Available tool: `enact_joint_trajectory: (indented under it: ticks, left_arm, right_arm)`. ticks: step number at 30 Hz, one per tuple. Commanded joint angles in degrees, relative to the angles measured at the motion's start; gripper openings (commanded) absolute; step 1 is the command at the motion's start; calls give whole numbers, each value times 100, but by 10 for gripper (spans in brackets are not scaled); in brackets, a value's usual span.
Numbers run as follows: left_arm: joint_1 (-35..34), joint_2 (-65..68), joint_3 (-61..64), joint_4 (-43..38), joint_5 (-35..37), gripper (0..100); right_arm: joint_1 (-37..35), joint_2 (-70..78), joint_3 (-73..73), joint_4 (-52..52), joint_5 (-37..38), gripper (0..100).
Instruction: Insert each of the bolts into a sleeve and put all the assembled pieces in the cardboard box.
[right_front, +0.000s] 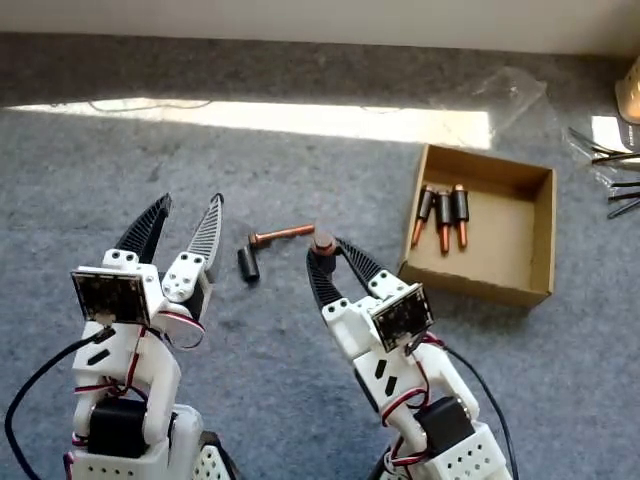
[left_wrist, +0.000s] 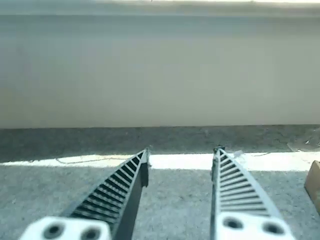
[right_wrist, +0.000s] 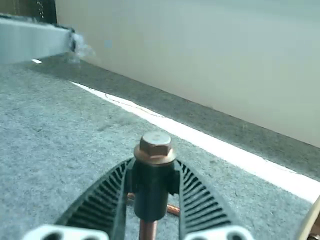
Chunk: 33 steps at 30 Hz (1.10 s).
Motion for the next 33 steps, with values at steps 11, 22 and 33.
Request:
enact_joint_trajectory:
  ticks: [11, 22, 33]
  left_arm:
    - [-391, -84, 1112, 0, -9, 199]
    - [-514, -84, 1367, 9, -35, 37]
    - [-1367, -84, 1798, -9, -35, 17]
  right_arm:
    - [101, -92, 831, 189, 53, 5]
    - [1095, -92, 470, 189, 44, 5]
    - [2932, -48, -1569, 2035, 26, 5]
